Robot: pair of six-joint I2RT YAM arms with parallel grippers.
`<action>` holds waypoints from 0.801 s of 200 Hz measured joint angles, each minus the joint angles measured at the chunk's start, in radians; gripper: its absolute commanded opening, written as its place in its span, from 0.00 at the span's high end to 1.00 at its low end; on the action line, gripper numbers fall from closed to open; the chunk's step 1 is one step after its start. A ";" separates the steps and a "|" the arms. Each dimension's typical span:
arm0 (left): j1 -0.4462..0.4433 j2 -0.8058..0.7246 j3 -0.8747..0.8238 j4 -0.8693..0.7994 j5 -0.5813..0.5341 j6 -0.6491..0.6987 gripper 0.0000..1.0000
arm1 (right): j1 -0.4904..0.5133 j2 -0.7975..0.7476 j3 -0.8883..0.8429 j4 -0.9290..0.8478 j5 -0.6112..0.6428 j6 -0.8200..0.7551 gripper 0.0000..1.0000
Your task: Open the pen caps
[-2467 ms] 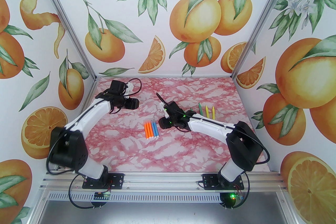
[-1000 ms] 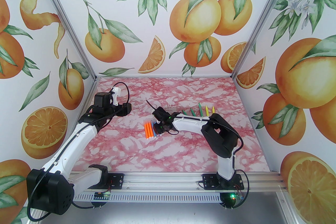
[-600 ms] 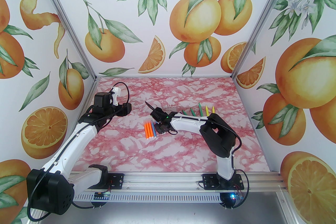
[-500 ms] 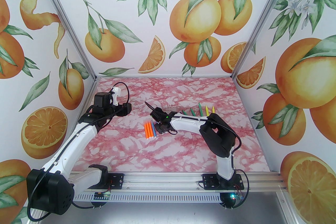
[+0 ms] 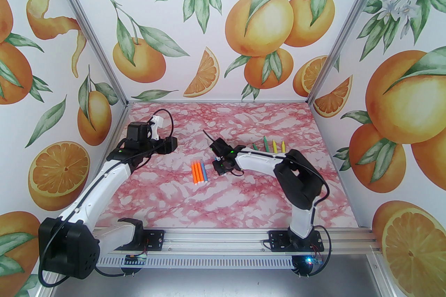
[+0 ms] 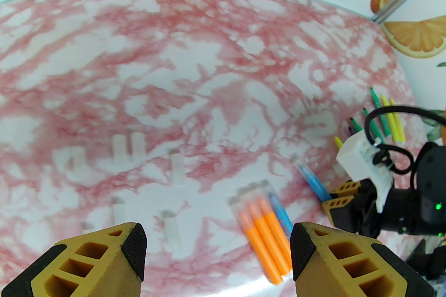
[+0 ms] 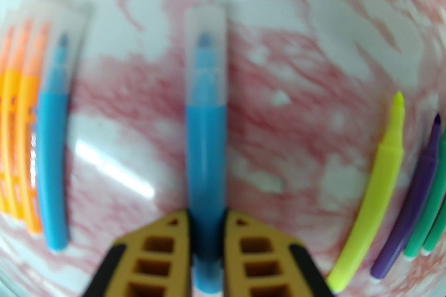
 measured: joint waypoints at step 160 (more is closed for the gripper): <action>-0.118 0.184 -0.036 0.285 0.382 -0.250 0.45 | -0.053 -0.314 -0.182 0.290 -0.376 -0.011 0.96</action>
